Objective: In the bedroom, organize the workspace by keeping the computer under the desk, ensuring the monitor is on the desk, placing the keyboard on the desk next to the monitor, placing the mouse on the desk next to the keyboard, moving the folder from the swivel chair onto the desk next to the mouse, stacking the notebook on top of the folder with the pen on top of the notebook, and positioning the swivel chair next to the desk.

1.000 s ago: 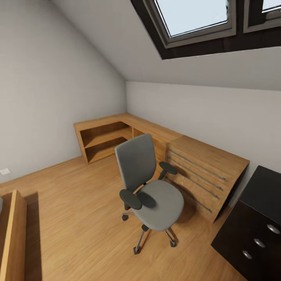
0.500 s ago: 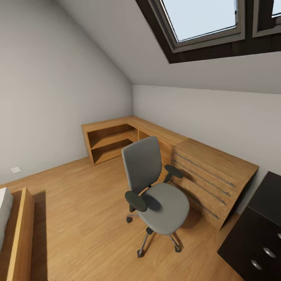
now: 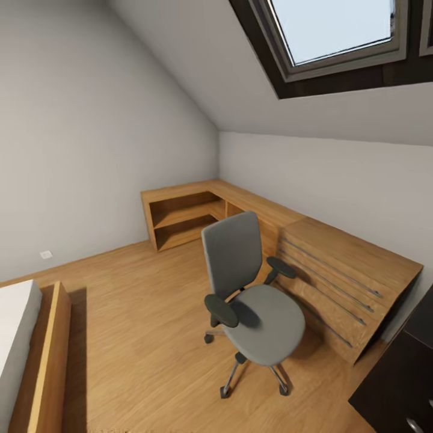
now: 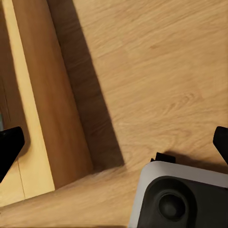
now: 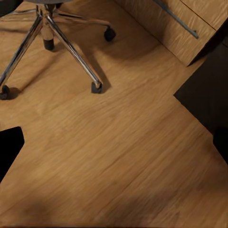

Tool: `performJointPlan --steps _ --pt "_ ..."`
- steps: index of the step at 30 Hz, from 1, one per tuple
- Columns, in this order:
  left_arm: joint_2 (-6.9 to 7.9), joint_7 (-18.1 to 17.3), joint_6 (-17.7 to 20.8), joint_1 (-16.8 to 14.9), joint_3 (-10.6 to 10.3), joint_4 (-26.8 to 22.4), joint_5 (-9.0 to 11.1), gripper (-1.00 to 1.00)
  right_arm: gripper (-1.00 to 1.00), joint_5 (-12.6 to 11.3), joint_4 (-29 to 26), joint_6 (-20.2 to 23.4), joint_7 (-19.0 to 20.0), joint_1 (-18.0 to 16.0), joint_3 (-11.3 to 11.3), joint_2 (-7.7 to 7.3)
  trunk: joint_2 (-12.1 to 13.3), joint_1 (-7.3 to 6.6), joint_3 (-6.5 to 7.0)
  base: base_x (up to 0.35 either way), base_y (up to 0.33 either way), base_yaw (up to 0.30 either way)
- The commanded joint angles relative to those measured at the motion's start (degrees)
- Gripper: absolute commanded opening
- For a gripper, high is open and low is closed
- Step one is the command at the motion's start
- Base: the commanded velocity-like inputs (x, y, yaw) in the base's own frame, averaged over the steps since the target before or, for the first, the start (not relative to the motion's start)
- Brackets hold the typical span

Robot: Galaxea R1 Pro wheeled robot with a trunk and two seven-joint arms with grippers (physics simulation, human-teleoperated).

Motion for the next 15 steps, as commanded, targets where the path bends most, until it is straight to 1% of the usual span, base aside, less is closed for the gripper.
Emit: performJointPlan --steps 1,11,15 --pt "0.04 0.33 -0.04 0.02 -0.49 -0.13 0.41 1.00 1.00 -0.61 0.02 -0.01 0.05 -0.03 0.51 0.00 -0.04 0.01 -0.09 0.000 0.000 0.230" --pt "0.04 0.33 0.02 0.02 -0.49 -0.13 0.40 1.00 1.00 -0.64 0.04 0.25 0.30 -0.03 0.50 0.03 -0.04 0.01 -0.41 0.004 0.000 0.247" --pt "0.04 0.31 0.04 0.02 -0.49 -0.14 0.40 1.00 1.00 -0.64 0.05 0.26 0.33 -0.03 0.50 0.03 -0.04 0.01 -0.51 0.175 0.000 0.258"
